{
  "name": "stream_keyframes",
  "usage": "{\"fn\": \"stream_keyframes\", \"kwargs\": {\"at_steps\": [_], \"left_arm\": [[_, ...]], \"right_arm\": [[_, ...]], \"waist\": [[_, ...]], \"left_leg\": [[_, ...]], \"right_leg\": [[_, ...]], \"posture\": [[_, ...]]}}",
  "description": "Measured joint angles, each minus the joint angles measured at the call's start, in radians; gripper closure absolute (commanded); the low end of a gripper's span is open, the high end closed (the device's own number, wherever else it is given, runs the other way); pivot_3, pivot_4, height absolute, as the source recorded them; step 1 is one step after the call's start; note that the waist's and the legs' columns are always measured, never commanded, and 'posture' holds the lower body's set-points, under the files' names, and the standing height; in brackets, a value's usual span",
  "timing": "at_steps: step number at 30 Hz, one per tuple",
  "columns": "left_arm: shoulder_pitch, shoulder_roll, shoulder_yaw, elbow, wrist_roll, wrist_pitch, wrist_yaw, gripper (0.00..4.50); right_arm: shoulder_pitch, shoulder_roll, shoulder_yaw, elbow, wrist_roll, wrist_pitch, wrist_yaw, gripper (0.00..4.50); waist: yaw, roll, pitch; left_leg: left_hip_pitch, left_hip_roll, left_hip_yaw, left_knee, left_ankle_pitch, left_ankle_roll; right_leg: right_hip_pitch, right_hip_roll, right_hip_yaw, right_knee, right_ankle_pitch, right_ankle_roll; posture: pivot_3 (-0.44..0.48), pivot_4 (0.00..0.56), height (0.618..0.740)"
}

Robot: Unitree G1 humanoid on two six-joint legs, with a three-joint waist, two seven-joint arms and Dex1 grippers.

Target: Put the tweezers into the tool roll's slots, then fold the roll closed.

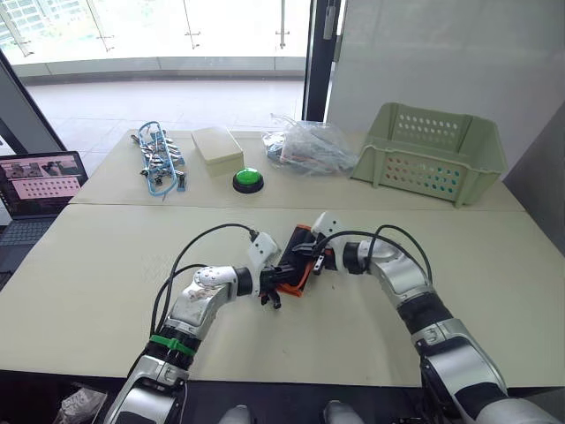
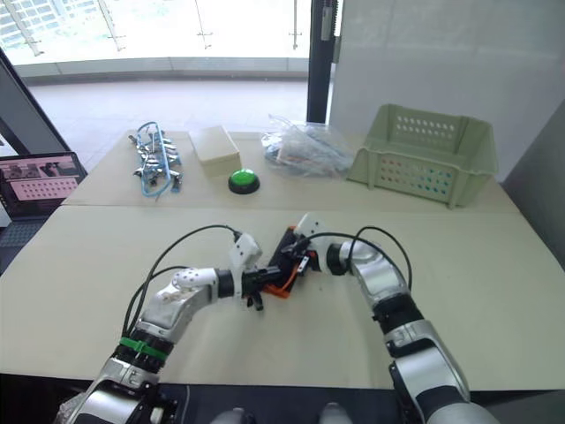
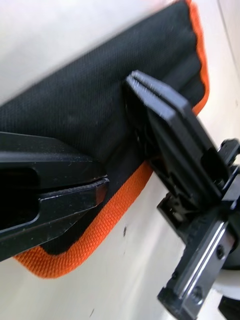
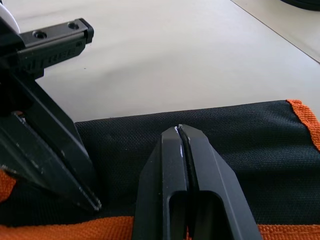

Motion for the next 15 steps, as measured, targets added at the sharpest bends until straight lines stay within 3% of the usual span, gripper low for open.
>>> {"fn": "stream_keyframes", "kwargs": {"at_steps": [11, 15], "left_arm": [[0.022, 0.030, -0.024, -0.030, 0.030, 0.004, 0.016, 4.45], [0.019, 0.030, -0.027, -0.018, 0.045, 0.000, 0.033, 4.45]], "right_arm": [[0.077, -0.009, -0.051, -0.007, 0.034, -0.113, 0.068, 4.50], [0.045, 0.032, -0.035, 0.108, -0.014, -0.212, 0.014, 4.50]], "waist": [[-0.008, 0.000, 0.000], [-0.011, 0.000, -0.001]], "left_leg": [[0.001, 0.000, 0.000, 0.000, 0.000, 0.000], [0.008, 0.001, 0.001, 0.000, 0.000, 0.000]], "right_leg": [[0.001, 0.000, 0.000, 0.000, 0.000, 0.000], [0.006, 0.000, 0.000, 0.001, 0.000, 0.000]], "posture": [[0.000, 0.150, 0.740], [0.000, 0.150, 0.740]]}}
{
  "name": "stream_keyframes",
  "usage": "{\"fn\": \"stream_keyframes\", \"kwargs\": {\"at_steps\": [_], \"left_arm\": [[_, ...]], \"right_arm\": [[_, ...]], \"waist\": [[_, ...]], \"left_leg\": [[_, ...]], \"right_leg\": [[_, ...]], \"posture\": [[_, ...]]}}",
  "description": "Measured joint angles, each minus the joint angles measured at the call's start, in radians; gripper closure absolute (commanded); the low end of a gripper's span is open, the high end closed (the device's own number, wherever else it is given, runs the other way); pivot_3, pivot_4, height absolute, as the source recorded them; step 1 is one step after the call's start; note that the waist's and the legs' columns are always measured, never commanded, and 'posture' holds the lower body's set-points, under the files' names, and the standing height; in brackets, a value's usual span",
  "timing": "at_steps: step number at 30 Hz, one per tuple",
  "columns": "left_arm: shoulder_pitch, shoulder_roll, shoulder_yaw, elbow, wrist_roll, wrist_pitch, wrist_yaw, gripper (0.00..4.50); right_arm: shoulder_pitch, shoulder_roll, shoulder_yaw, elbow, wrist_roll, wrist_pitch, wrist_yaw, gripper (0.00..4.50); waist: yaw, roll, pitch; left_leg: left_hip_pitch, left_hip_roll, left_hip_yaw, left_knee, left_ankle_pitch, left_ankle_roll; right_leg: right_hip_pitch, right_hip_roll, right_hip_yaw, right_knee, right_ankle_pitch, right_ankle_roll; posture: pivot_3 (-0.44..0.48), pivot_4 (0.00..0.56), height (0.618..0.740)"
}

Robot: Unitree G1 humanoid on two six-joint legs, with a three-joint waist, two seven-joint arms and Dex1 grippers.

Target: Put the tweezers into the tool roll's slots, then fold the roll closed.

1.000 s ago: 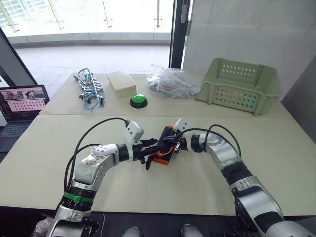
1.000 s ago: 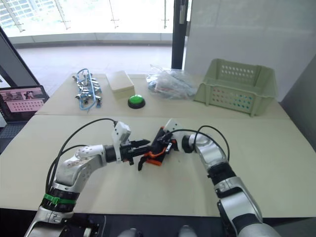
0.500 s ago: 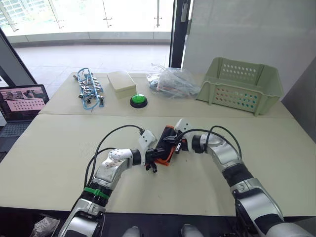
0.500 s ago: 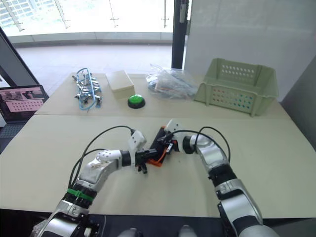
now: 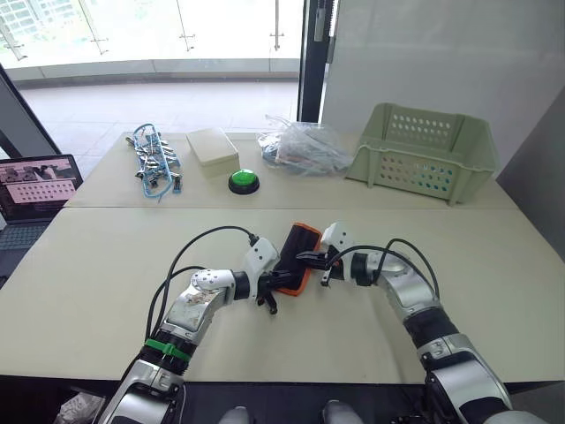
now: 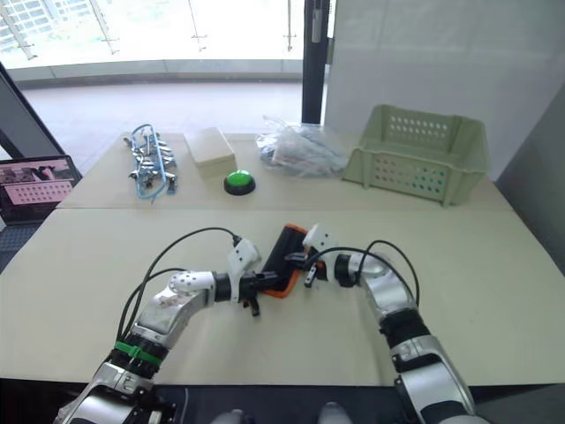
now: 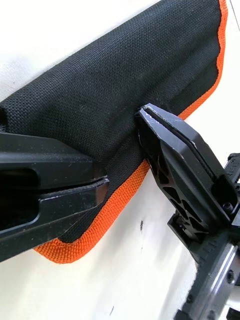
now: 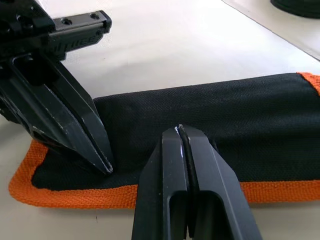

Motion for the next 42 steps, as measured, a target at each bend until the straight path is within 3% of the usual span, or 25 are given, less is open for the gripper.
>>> {"fn": "stream_keyframes", "kwargs": {"at_steps": [6, 13, 23, 26, 29, 32, 36, 37, 42], "left_arm": [[-0.002, 0.004, -0.014, 0.018, 0.038, 0.023, 0.038, 4.45], [0.017, 0.018, -0.011, -0.010, 0.036, 0.048, 0.029, 4.45], [0.047, 0.017, 0.041, -0.027, 0.008, 0.037, 0.029, 4.45], [0.073, 0.016, 0.072, -0.041, -0.023, -0.012, 0.022, 4.45], [0.097, 0.017, 0.130, -0.059, -0.058, -0.044, 0.031, 4.45], [0.110, 0.050, 0.237, -0.127, -0.139, 0.031, 0.051, 4.45], [0.182, 0.175, 0.337, -0.240, -0.183, 0.056, 0.033, 3.30], [0.206, 0.205, 0.363, -0.250, -0.186, 0.057, 0.029, 2.97], [0.319, 0.317, 0.510, -0.270, -0.195, 0.036, 0.023, 1.29]], "right_arm": [[-0.110, 0.070, -0.015, 0.265, -0.036, -0.121, -0.133, 4.50], [-0.207, 0.089, -0.063, 0.471, -0.070, -0.145, -0.263, 4.50], [-0.239, 0.127, -0.085, 0.547, -0.097, -0.207, -0.327, 4.50], [-0.233, 0.126, -0.130, 0.546, -0.067, -0.265, -0.295, 4.50], [-0.208, 0.115, -0.186, 0.498, -0.008, -0.285, -0.192, 4.50], [-0.171, 0.074, -0.194, 0.388, 0.035, -0.275, -0.062, 4.50], [-0.112, -0.011, -0.206, 0.258, 0.060, -0.226, 0.021, 4.50], [-0.100, -0.033, -0.211, 0.229, 0.065, -0.212, 0.034, 3.95], [-0.027, -0.148, -0.238, 0.122, 0.094, -0.152, 0.087, 2.31]], "waist": [[-0.009, 0.000, -0.002], [-0.020, 0.005, -0.015], [-0.028, 0.005, -0.019], [-0.027, 0.006, -0.018], [-0.026, 0.006, -0.017], [-0.026, 0.006, -0.015], [-0.023, 0.007, -0.014], [-0.022, 0.007, -0.012], [-0.016, 0.008, -0.002]], "left_leg": [[0.025, 0.006, 0.000, -0.002, 0.000, 0.000], [0.026, 0.007, 0.000, -0.009, -0.002, 0.001], [0.028, 0.009, 0.000, -0.015, -0.002, 0.001], [0.021, 0.009, 0.000, -0.015, -0.001, 0.001], [0.003, 0.009, 0.000, -0.013, 0.000, -0.001], [-0.019, 0.008, 0.000, -0.004, 0.002, -0.004], [-0.022, 0.006, 0.000, -0.004, 0.001, -0.004], [-0.022, 0.006, 0.000, -0.003, 0.001, -0.004], [-0.022, 0.006, 0.001, -0.004, 0.001, -0.004]], "right_leg": [[0.026, 0.006, 0.000, -0.003, -0.005, 0.008], [0.026, 0.007, 0.001, -0.006, -0.005, 0.005], [0.026, 0.010, 0.002, -0.010, -0.005, 0.006], [0.016, 0.010, 0.004, -0.010, -0.002, -0.001], [-0.003, 0.009, 0.005, -0.004, 0.001, -0.004], [-0.025, 0.010, 0.007, 0.007, 0.001, -0.005], [-0.026, 0.008, 0.007, 0.005, 0.002, -0.006], [-0.026, 0.007, 0.007, 0.003, 0.002, -0.006], [-0.026, 0.008, 0.007, 0.001, 0.001, -0.006]], "posture": [[0.000, 0.150, 0.740], [0.000, 0.150, 0.740], [0.000, 0.150, 0.740], [0.000, 0.150, 0.740], [0.000, 0.150, 0.740], [0.000, 0.150, 0.740], [0.000, 0.150, 0.740], [0.000, 0.150, 0.740], [0.000, 0.150, 0.740]]}}
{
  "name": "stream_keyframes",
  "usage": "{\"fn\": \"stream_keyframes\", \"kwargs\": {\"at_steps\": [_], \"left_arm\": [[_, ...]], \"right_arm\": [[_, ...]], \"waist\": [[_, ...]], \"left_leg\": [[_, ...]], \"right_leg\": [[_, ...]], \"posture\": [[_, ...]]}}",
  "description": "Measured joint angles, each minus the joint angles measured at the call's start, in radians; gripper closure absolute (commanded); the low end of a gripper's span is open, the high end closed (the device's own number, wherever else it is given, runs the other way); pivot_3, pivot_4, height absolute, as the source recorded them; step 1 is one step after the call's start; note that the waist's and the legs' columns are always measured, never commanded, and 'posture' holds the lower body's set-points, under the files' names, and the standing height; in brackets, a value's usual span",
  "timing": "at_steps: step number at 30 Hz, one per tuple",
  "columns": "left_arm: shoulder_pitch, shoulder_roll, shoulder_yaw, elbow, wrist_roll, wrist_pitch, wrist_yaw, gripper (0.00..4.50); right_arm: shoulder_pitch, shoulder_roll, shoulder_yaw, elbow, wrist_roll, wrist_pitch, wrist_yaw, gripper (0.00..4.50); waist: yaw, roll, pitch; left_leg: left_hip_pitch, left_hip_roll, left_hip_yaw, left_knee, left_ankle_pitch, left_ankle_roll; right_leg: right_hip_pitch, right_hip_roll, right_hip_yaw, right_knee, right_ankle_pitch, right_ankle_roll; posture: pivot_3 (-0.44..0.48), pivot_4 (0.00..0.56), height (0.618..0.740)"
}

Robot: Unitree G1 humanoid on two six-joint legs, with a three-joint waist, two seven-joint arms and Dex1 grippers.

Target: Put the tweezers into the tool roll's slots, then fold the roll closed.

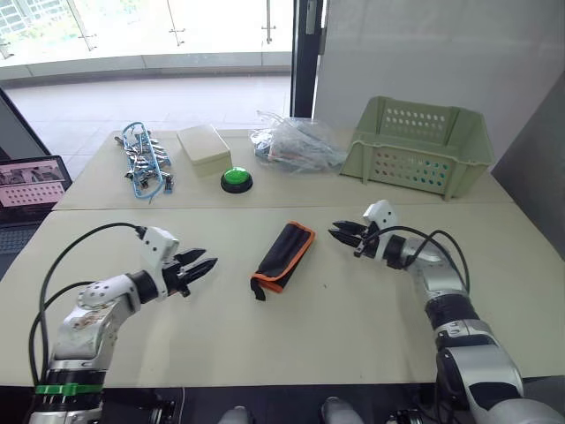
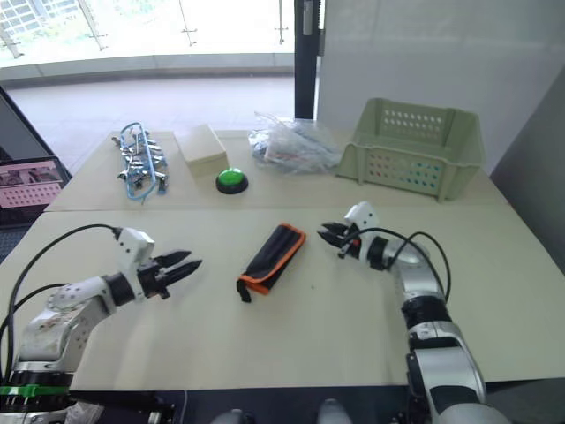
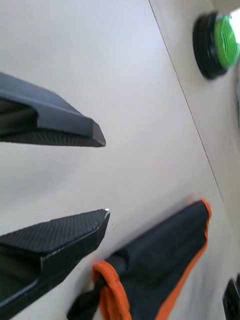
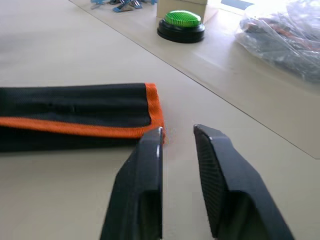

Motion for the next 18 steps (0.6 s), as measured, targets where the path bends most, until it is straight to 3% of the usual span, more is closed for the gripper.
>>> {"fn": "stream_keyframes", "kwargs": {"at_steps": [4, 7, 13, 18], "left_arm": [[0.131, 0.052, 0.074, -0.028, -0.002, -0.031, -0.012, 0.02], [0.269, 0.078, 0.157, -0.036, -0.005, -0.034, -0.021, 0.00], [0.447, 0.083, 0.300, -0.076, -0.023, -0.049, -0.020, 0.00], [0.472, 0.077, 0.305, -0.081, -0.011, -0.063, -0.006, 0.00]], "right_arm": [[0.069, -0.052, -0.014, -0.088, 0.010, 0.028, 0.019, 0.97], [0.153, -0.118, -0.042, -0.127, 0.015, 0.038, 0.021, 0.03], [0.305, -0.152, -0.105, -0.236, 0.077, 0.128, 0.005, 0.03], [0.371, -0.158, -0.131, -0.274, 0.089, 0.156, -0.014, 0.03]], "waist": [[0.001, 0.000, 0.001], [0.004, 0.000, 0.002], [0.016, -0.002, 0.004], [0.027, -0.003, 0.005]], "left_leg": [[0.000, 0.001, 0.001, 0.000, 0.000, 0.000], [0.000, 0.001, 0.002, 0.000, -0.001, 0.002], [0.002, 0.002, 0.004, 0.000, -0.001, 0.002], [0.006, 0.002, 0.005, 0.000, -0.001, 0.002]], "right_leg": [[0.000, 0.000, 0.000, 0.000, 0.000, 0.000], [0.000, 0.000, 0.000, -0.001, 0.000, 0.000], [0.003, 0.000, 0.001, -0.001, 0.000, 0.000], [0.007, 0.000, 0.001, -0.001, 0.000, 0.000]], "posture": [[0.000, 0.150, 0.740], [0.000, 0.150, 0.740], [0.000, 0.150, 0.740], [0.000, 0.150, 0.740]]}}
